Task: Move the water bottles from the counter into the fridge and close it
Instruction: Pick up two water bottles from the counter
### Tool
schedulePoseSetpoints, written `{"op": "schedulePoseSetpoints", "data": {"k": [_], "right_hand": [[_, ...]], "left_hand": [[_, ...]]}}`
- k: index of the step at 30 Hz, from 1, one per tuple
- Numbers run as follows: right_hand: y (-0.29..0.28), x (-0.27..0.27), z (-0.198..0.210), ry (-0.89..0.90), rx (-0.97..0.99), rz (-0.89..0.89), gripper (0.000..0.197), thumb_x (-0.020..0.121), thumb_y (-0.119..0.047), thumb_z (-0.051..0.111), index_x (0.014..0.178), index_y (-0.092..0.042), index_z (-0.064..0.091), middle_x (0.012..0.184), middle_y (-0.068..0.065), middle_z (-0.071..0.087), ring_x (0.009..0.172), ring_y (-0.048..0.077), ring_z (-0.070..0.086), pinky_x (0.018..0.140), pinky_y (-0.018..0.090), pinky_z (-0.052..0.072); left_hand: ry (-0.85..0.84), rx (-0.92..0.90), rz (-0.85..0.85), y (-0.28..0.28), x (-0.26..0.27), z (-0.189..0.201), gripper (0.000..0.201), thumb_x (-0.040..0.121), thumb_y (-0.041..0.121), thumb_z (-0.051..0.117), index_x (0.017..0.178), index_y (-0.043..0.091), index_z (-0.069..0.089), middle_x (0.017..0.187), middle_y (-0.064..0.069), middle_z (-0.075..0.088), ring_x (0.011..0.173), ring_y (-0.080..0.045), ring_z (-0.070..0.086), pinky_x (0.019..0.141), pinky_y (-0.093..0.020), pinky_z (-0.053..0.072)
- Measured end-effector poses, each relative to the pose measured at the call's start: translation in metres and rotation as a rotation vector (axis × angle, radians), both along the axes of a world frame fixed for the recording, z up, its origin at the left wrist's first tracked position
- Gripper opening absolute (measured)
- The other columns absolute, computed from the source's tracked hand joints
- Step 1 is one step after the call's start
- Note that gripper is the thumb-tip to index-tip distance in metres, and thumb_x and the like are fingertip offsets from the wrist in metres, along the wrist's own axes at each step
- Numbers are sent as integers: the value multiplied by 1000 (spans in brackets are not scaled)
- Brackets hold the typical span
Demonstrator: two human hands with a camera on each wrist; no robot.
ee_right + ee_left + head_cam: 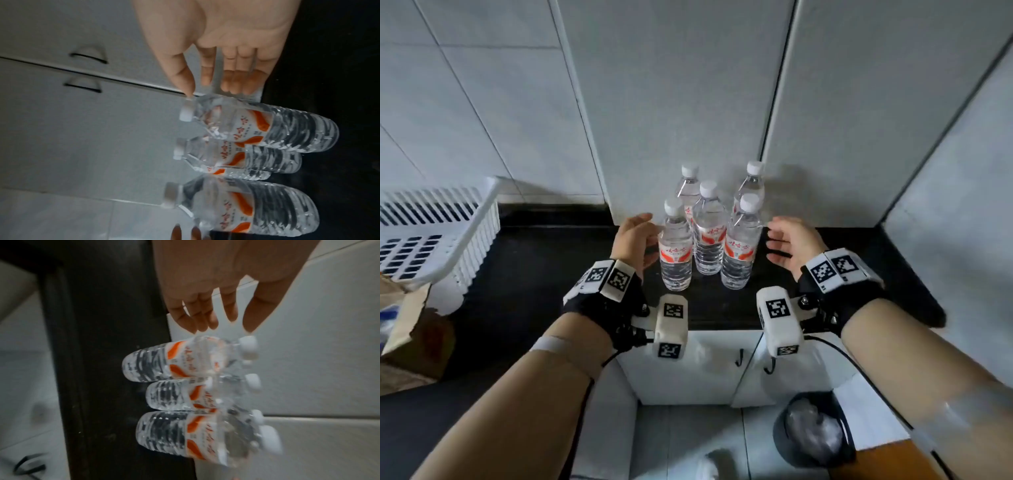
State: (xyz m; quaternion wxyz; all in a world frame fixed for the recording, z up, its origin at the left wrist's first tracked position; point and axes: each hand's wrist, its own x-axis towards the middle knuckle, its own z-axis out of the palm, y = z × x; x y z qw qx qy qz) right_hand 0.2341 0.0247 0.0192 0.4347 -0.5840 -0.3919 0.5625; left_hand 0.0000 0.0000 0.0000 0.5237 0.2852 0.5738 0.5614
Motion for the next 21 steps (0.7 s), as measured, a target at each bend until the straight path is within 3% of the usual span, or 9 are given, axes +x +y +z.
{"op": "schedulePoseSetpoints", "data": {"k": [3, 5, 6, 10, 13, 15, 17, 19, 21], "right_hand": [[22, -2, -24, -61, -33, 77, 41, 73, 3, 55, 105, -22, 54, 112, 6, 56, 108, 22, 51, 83, 35, 44], [32, -9, -41, -82, -50, 138, 65, 71, 12, 56, 128, -16, 41, 120, 4, 53, 112, 21, 48, 75, 27, 43], [38, -12, -47, -102, -64, 152, 72, 70, 14, 59, 132, -13, 37, 122, 4, 52, 112, 20, 49, 73, 26, 43], [53, -21, -68, -181, -53, 154, 73, 58, 13, 74, 122, -3, 45, 123, 13, 60, 112, 26, 57, 101, 42, 44], [59, -21, -79, -199, -39, 161, 80, 52, 12, 78, 123, -6, 46, 121, 11, 61, 113, 25, 57, 101, 40, 44], [61, -20, -83, -223, -9, 199, 83, 48, 6, 82, 122, -8, 47, 120, 9, 62, 114, 24, 57, 102, 42, 44], [61, -19, -83, -243, 20, 216, 83, 45, 0, 85, 119, -10, 49, 119, 7, 63, 113, 22, 57, 103, 43, 43], [54, -19, -79, -244, 38, 220, 73, 49, 3, 83, 114, -11, 52, 116, 5, 63, 111, 21, 57, 102, 41, 44], [42, -17, -78, -232, 18, 215, 72, 48, 1, 84, 112, -12, 53, 115, 5, 64, 110, 22, 58, 99, 40, 46]], "left_hand": [[7, -82, -6, 19, 3, -29, 66, 71, -12, 51, 130, 18, 43, 127, -8, 56, 101, -19, 56, 65, -27, 41], [36, -95, -56, 27, 3, -48, 80, 66, -20, 51, 135, 18, 39, 140, -10, 48, 120, -27, 52, 68, -29, 45], [33, -82, -78, 31, 5, -52, 82, 65, -22, 53, 136, 17, 39, 137, -11, 51, 118, -27, 53, 72, -31, 47], [69, -22, -245, 41, 5, -63, 77, 56, -7, 71, 127, 13, 49, 113, -8, 64, 103, -22, 62, 91, -42, 46], [101, 24, -278, 47, 3, -75, 76, 47, 10, 81, 118, 12, 55, 106, -8, 66, 103, -27, 63, 97, -47, 47], [144, 60, -267, 48, 4, -80, 67, 50, 7, 82, 110, 20, 56, 108, -8, 65, 108, -30, 62, 99, -48, 46], [154, 83, -221, 44, 5, -85, 62, 55, 2, 80, 107, 25, 56, 106, -4, 68, 107, -27, 63, 98, -47, 47], [105, 115, -206, 34, 9, -87, 64, 45, 18, 87, 102, 27, 59, 92, 5, 74, 93, -15, 68, 88, -36, 53], [56, 112, -207, 22, 15, -88, 76, 30, 36, 91, 100, 25, 62, 85, 5, 75, 85, -12, 69, 80, -31, 54]]}}
